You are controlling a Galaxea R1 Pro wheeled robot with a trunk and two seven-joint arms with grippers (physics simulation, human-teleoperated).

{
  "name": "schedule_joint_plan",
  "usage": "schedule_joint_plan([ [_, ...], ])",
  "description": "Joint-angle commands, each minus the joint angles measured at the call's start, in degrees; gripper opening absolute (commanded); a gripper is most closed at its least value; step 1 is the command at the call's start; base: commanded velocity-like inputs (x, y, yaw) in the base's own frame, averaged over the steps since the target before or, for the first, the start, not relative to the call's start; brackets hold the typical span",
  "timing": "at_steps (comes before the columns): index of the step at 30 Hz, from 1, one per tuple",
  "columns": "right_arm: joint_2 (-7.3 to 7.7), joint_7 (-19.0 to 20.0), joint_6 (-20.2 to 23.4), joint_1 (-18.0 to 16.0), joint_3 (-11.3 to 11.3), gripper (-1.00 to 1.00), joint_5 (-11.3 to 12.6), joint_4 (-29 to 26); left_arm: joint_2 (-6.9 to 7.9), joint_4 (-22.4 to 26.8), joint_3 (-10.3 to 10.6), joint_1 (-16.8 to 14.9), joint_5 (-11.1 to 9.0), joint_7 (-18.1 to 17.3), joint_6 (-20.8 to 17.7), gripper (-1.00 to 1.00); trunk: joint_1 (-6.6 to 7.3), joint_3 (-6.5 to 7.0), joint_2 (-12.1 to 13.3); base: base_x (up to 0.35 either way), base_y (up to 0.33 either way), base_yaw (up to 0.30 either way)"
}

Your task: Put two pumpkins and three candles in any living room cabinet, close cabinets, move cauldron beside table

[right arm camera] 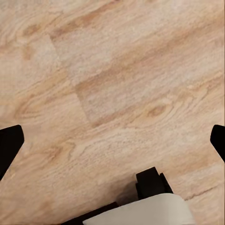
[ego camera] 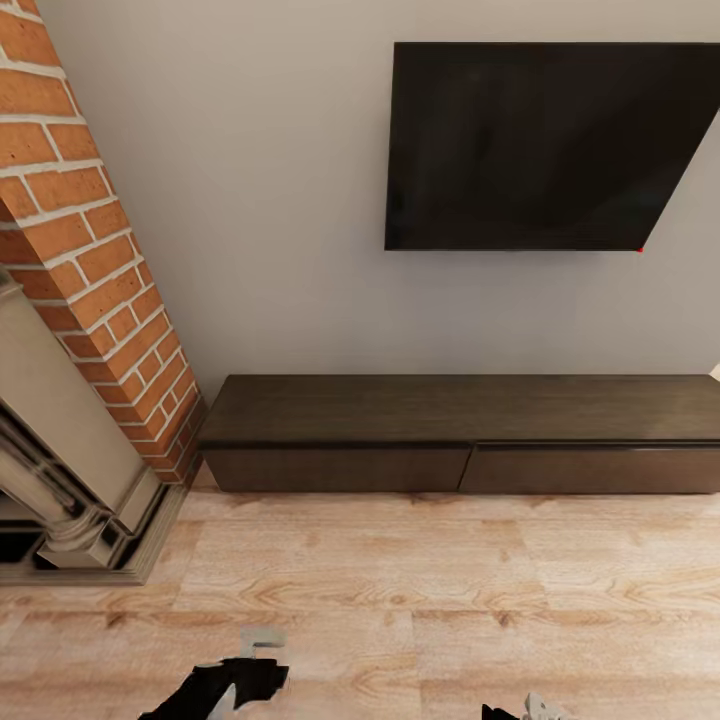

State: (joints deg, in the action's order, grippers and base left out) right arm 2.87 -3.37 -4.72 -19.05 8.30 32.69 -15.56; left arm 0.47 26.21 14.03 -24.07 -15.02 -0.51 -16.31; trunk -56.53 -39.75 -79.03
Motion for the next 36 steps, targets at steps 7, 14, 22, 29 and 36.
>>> schedule_joint_plan([
  [7,5.33,21.39,4.22,-0.02,-11.37,1.00,4.88,-0.62,8.09,30.96,-7.42,-0.01,-0.76,-21.68,-36.81,1.00,0.00,-0.05,-0.02,0.000,0.000,0.000],
  [14,6.07,25.33,8.74,-1.23,-20.12,1.00,7.07,-3.51,5.13,42.21,-12.60,0.78,-0.80,-24.70,-43.26,1.00,0.00,-0.05,-0.02,0.000,0.000,0.000],
  [22,2.80,25.01,15.48,-5.00,-20.68,1.00,13.22,-11.02,4.23,42.91,-13.46,0.87,-0.82,-24.88,-43.36,1.00,-1.76,-1.49,-3.23,0.000,0.000,0.000],
  [29,-4.09,23.26,8.86,-9.04,-20.76,1.00,13.85,-11.51,4.27,42.91,-15.95,0.87,-1.24,-25.01,-43.36,1.00,-3.29,-2.74,-6.04,0.000,0.000,0.000],
  [36,-7.15,23.61,-0.10,-9.24,-20.75,1.00,14.94,-11.43,4.08,42.90,-17.63,0.84,-2.02,-25.35,-43.57,1.00,-4.83,-4.00,-8.85,0.000,0.000,0.000],
])
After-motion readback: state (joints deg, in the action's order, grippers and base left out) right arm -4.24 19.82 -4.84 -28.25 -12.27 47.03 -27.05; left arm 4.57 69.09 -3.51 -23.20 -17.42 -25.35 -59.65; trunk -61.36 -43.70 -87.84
